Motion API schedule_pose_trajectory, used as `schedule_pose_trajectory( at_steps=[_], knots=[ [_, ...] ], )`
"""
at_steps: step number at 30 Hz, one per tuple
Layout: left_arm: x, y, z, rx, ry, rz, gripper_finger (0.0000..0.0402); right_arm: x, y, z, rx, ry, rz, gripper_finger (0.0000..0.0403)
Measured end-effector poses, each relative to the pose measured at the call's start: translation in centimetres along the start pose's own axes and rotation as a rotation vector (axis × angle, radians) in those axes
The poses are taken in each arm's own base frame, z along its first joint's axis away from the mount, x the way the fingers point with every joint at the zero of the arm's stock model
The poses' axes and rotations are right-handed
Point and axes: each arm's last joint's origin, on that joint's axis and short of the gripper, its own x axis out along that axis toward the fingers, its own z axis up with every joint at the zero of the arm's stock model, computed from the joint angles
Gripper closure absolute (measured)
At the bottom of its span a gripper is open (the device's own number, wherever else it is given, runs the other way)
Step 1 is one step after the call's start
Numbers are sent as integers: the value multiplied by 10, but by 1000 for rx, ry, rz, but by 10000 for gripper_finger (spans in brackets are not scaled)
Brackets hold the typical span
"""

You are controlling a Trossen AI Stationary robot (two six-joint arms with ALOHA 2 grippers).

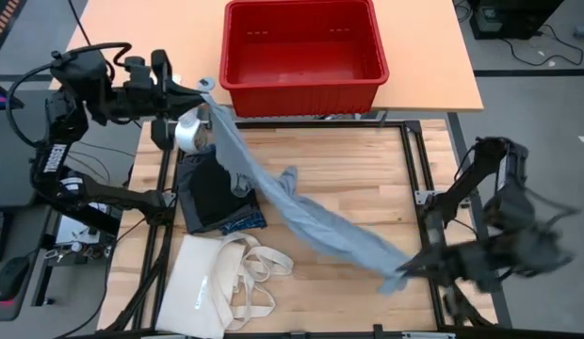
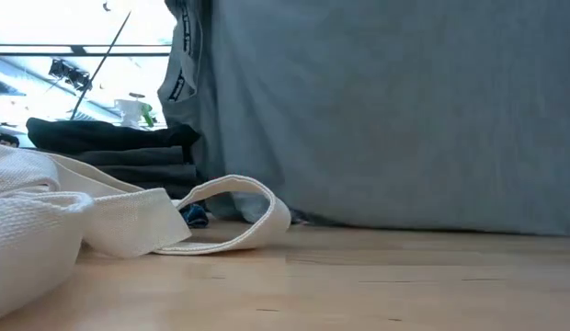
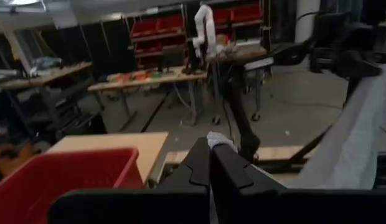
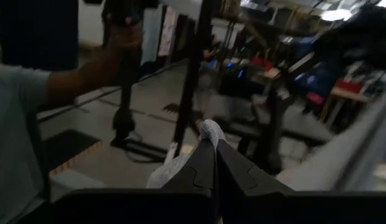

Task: Fold Laundry from Bin
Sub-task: Fold the gray shirt

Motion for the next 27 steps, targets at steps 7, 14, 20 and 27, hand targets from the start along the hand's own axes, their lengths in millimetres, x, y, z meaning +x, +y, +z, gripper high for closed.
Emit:
schedule_pose_trajectory(
  at_steps=[7,14,20,27],
  knots=[
    [-3,-3,-13,-36,131,-8,397,66,28,-39,57,132,-18,391],
    [2,-5,-37,-107,360,-46,397,123,50,-87,192,281,52,391],
    [37,-1,-78,-171,595,-89,397,147,75,-134,301,470,32,393],
    [106,12,-130,-146,699,-115,397,144,99,-191,501,780,-156,394]
  ],
)
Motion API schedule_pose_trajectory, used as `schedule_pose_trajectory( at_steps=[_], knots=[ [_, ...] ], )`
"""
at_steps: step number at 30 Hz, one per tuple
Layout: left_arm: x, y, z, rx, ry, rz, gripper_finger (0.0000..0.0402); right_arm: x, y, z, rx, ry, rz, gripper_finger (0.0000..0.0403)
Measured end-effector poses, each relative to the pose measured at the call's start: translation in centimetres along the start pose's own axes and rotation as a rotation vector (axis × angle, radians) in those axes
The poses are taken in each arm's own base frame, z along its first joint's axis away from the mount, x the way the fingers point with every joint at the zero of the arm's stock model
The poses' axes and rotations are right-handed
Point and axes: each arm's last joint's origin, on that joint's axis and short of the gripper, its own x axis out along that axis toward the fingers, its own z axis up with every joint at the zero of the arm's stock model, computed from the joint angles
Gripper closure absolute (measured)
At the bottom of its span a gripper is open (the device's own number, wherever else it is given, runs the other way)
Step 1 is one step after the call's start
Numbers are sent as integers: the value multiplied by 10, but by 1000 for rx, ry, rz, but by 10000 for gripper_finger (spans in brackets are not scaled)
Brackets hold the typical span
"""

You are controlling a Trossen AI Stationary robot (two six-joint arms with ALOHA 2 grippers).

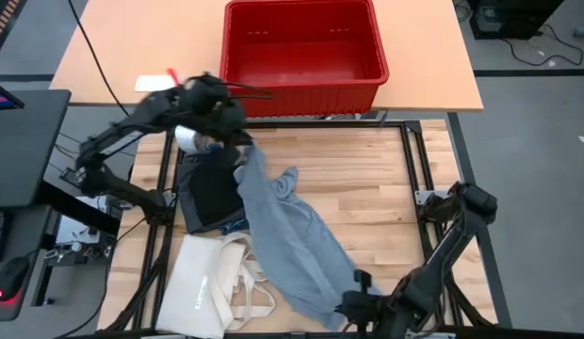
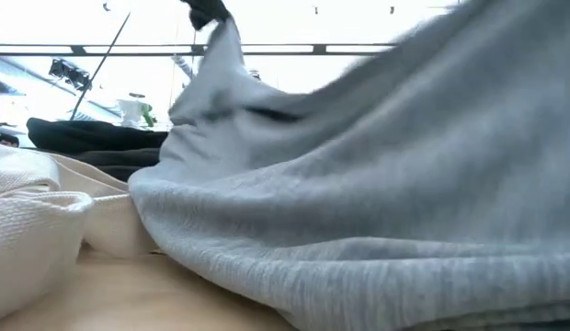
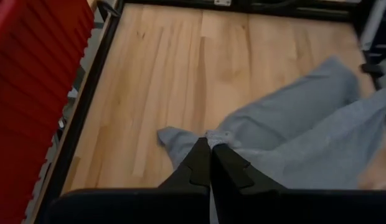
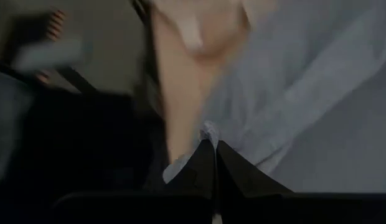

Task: Fold Laundry from Bin
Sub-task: Fold the gray shirt

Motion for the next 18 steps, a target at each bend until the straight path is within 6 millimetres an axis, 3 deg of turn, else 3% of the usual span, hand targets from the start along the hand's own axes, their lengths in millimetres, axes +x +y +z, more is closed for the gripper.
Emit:
schedule_pose_trajectory(
  at_steps=[5,10,15,18],
  knots=[
    [51,17,9,12,46,-5,397,13,-7,-35,94,188,-174,393],
    [104,31,5,-18,165,-35,397,32,-14,-59,58,281,-333,384],
    [152,43,-3,-24,248,-45,394,45,-21,-73,66,402,-435,338],
    [171,46,-6,46,271,-48,369,43,-27,-78,151,466,-494,298]
  ],
)
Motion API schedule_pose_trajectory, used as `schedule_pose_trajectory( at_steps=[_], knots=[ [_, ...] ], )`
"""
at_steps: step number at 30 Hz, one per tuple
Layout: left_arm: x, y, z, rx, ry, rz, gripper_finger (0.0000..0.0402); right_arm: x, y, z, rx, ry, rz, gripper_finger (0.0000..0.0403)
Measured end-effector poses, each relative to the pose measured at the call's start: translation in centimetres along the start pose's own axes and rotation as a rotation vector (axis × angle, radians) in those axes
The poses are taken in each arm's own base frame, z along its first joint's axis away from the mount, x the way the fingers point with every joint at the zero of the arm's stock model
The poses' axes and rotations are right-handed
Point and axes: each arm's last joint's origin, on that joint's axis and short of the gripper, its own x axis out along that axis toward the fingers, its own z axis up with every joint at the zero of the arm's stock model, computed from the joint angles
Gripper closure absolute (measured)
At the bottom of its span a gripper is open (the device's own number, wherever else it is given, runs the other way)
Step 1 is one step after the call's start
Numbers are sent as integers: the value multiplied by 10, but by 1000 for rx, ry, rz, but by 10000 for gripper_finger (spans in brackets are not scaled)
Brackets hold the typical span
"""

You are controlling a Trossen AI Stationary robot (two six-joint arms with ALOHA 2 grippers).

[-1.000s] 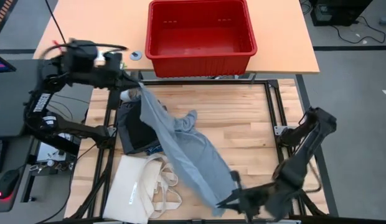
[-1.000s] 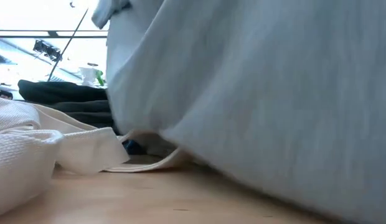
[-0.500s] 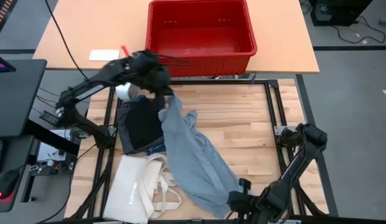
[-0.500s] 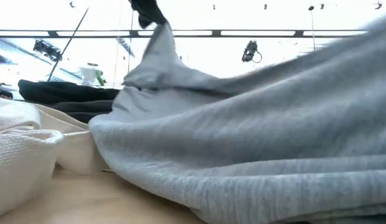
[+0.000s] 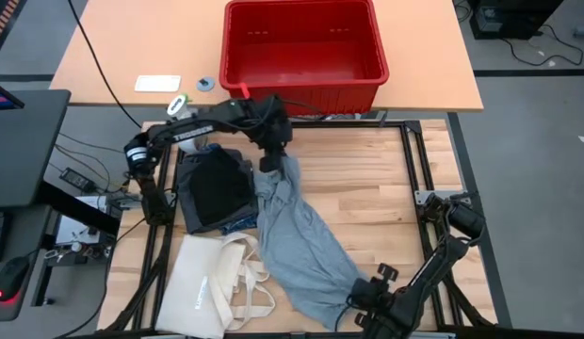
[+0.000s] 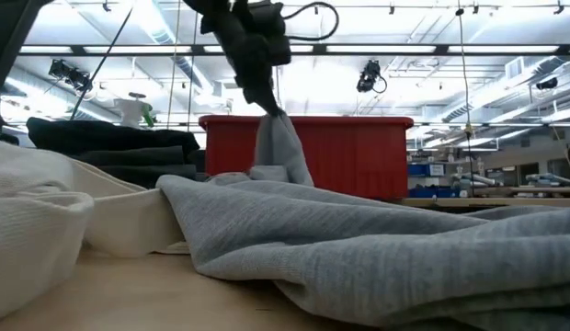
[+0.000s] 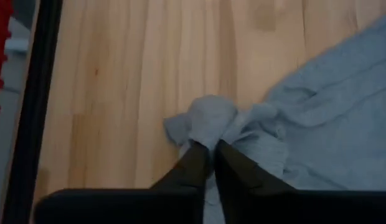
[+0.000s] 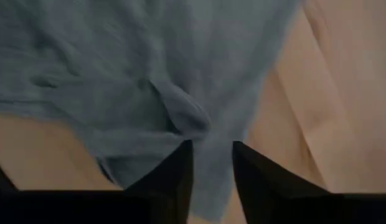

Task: Fold Laundry from Bin
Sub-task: Fold the gray shirt

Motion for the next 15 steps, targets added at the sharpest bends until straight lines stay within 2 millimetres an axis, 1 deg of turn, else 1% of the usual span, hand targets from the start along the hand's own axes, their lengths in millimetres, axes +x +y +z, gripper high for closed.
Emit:
schedule_pose_trajectory(
  at_steps=[2,5,7,9,10,12,15],
  knots=[
    [8,-2,3,56,-1,1,338,-1,-3,-3,53,58,-21,270],
    [10,-8,8,127,-19,21,280,-4,-5,-10,93,154,-36,235],
    [4,-13,12,154,-23,45,241,-8,-3,-12,103,189,-21,217],
    [-9,-18,16,161,-40,58,207,-12,-2,-12,110,184,-9,206],
    [-17,-22,19,156,-58,58,194,-14,-1,-10,112,158,-3,202],
    [-31,-31,21,137,-106,37,176,-17,1,-6,115,51,12,200],
    [-40,-54,25,170,-145,-28,168,-18,2,1,114,-181,14,201]
  ],
)
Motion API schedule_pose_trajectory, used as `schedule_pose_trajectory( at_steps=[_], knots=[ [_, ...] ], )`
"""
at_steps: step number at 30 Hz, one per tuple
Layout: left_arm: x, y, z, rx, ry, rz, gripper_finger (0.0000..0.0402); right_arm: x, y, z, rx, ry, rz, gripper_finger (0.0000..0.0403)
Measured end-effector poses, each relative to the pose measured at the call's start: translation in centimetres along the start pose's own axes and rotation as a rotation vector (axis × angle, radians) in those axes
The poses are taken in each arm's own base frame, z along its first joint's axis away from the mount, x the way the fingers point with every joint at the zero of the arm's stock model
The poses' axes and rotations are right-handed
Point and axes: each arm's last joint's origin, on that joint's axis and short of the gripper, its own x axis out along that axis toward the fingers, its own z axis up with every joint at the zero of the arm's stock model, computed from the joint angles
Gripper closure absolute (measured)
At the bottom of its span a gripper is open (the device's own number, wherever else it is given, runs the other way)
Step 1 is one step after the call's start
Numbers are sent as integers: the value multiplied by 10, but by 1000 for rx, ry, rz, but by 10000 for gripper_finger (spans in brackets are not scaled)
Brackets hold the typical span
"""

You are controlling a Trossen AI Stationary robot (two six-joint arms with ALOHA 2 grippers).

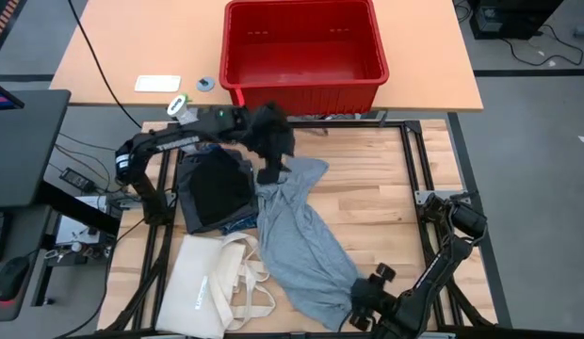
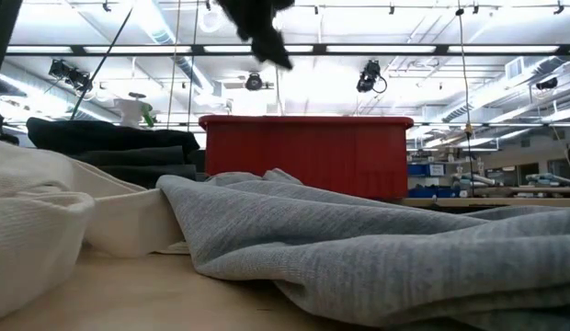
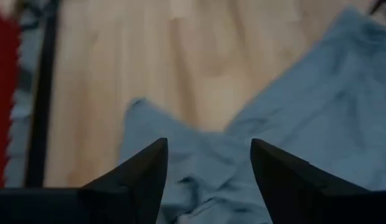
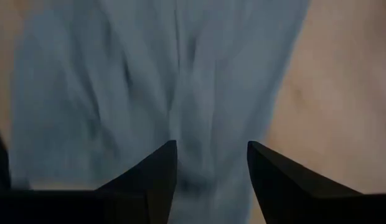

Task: Fold Laundry from Bin
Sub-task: Fold the gray shirt

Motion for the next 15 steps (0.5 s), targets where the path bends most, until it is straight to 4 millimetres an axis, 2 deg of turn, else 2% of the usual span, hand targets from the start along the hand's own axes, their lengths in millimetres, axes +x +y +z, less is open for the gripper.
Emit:
schedule_pose_trajectory(
  at_steps=[4,8,11,15],
  knots=[
    [-6,-38,21,140,-92,34,182,0,-1,6,-29,-262,-17,203],
    [-9,-78,39,311,-188,101,209,3,-1,10,-19,-392,-19,203],
    [4,-107,35,406,-224,68,225,12,-2,10,-10,-463,-20,203],
    [25,-132,4,483,-283,69,240,27,-8,13,-7,-594,-51,203]
  ],
)
